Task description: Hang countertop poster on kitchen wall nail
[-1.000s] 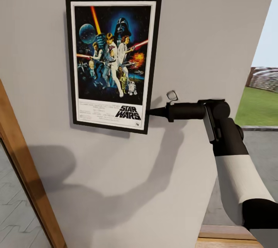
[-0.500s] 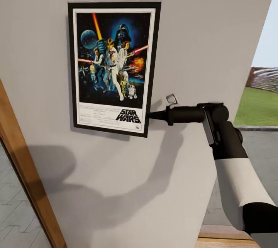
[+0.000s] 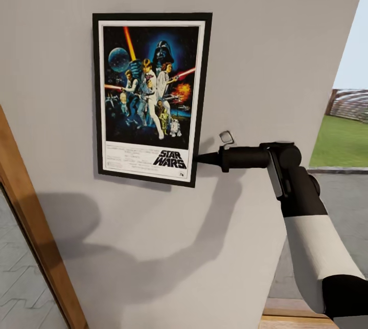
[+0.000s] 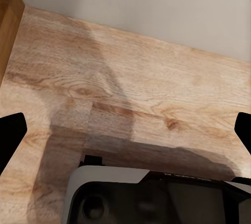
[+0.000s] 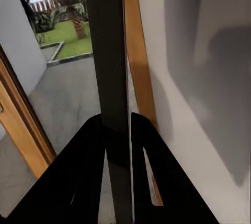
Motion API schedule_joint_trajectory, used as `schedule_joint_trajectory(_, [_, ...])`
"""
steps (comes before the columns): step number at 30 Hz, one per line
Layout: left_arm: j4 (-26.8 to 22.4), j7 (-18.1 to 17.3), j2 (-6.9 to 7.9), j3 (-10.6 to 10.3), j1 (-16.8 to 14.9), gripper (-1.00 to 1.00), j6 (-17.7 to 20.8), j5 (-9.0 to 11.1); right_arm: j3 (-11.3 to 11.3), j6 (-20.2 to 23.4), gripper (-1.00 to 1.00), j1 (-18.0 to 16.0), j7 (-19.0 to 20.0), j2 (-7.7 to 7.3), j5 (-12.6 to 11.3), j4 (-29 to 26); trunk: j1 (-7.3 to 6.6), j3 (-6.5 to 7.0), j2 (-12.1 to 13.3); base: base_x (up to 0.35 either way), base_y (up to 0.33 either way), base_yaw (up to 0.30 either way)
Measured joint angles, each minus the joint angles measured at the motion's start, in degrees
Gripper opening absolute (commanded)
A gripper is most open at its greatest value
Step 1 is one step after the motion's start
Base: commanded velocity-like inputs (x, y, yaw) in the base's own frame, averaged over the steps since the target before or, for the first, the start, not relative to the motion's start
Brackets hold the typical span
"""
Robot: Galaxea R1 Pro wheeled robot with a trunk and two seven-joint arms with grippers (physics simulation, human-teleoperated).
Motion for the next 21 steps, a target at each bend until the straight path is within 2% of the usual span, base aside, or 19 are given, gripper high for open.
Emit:
schedule_joint_trajectory(9, [0.0,-0.01,0.0,0.0,0.0,1.0,0.0,0.0,0.0,-3.42,-1.0,0.82,0.04,0.0,0.01,0.0,0.0,0.0,0.0,0.0,0.0,0.0])
schedule_joint_trajectory(21, [0.05,-0.01,0.0,0.0,0.0,1.0,0.0,0.0,0.05,-3.81,-1.0,1.71,0.05,0.0,0.0,-0.05,0.0,0.0,0.0,0.0,0.0,0.0])
